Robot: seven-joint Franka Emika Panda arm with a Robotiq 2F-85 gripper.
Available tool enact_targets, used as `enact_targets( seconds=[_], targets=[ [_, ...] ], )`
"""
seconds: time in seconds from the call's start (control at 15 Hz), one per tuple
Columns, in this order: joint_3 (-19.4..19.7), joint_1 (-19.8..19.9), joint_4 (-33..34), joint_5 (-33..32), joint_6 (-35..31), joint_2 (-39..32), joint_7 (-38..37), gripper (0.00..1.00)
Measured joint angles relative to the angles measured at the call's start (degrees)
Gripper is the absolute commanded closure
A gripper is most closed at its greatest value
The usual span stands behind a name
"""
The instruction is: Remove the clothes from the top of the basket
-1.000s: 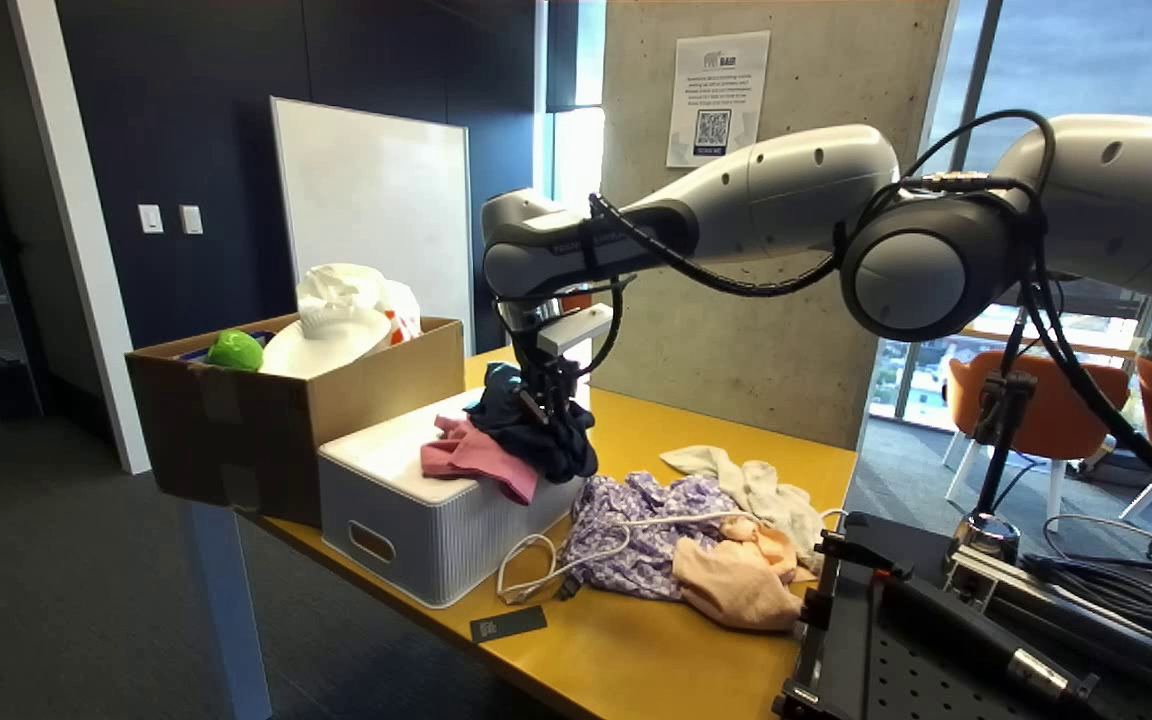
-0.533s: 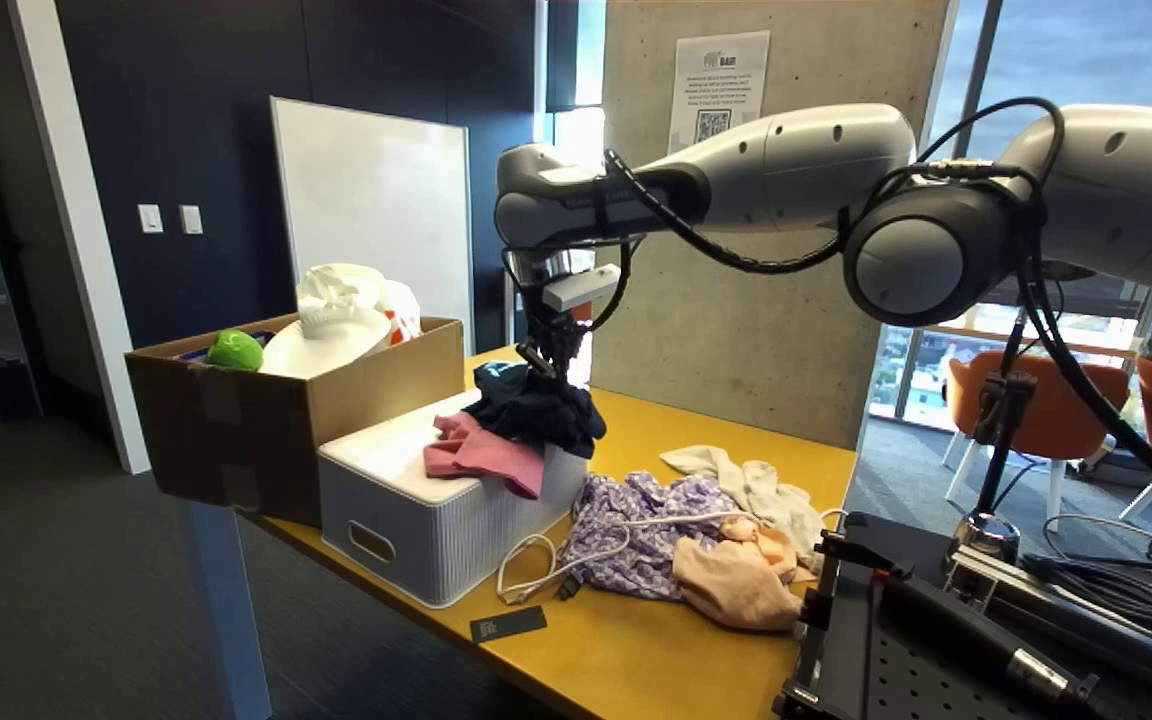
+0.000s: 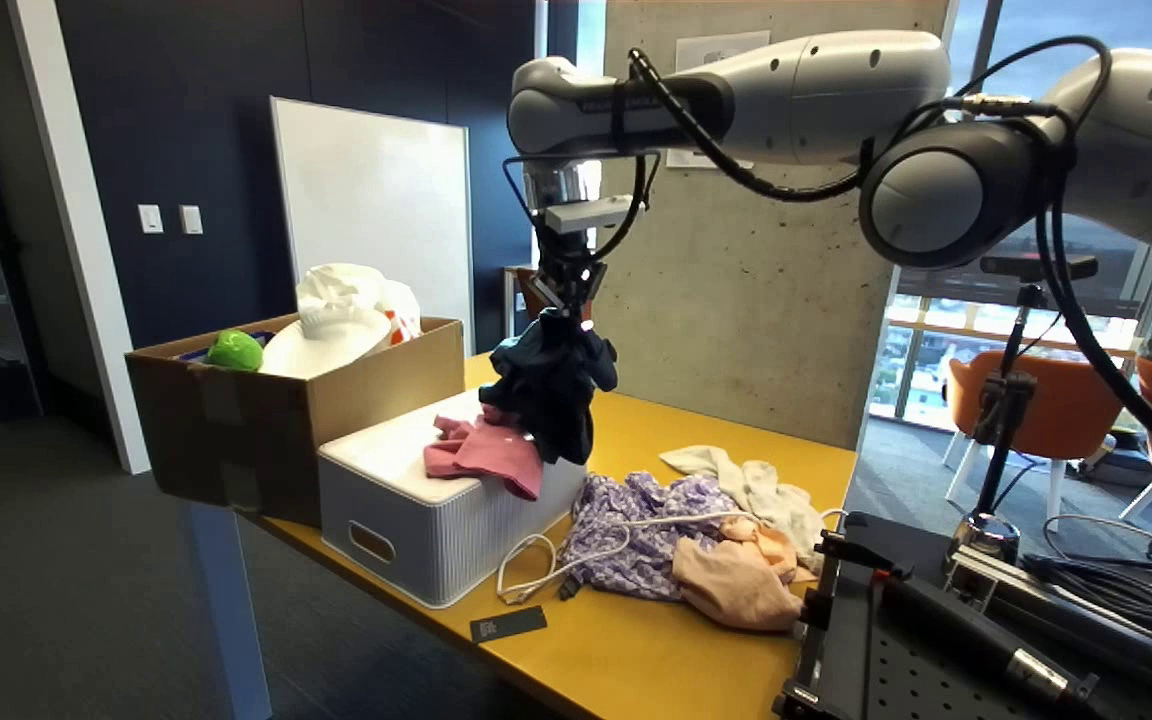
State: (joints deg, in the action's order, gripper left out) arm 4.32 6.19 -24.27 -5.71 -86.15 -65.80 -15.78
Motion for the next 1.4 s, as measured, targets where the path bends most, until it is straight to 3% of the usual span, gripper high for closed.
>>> enact_targets(
  seconds=[0.4,0.8,0.93,1.4],
  targets=[
    [0.0,1.31,-0.21,3.92,7.84,3.7,-10.7,0.98],
    [-0.32,3.29,-0.24,8.5,8.82,4.03,-18.64,0.98],
    [-0.68,3.67,-0.33,9.4,10.47,4.1,-18.0,0.98],
    [-2.21,4.73,-2.26,11.21,25.54,4.43,-11.07,0.98]
  ],
)
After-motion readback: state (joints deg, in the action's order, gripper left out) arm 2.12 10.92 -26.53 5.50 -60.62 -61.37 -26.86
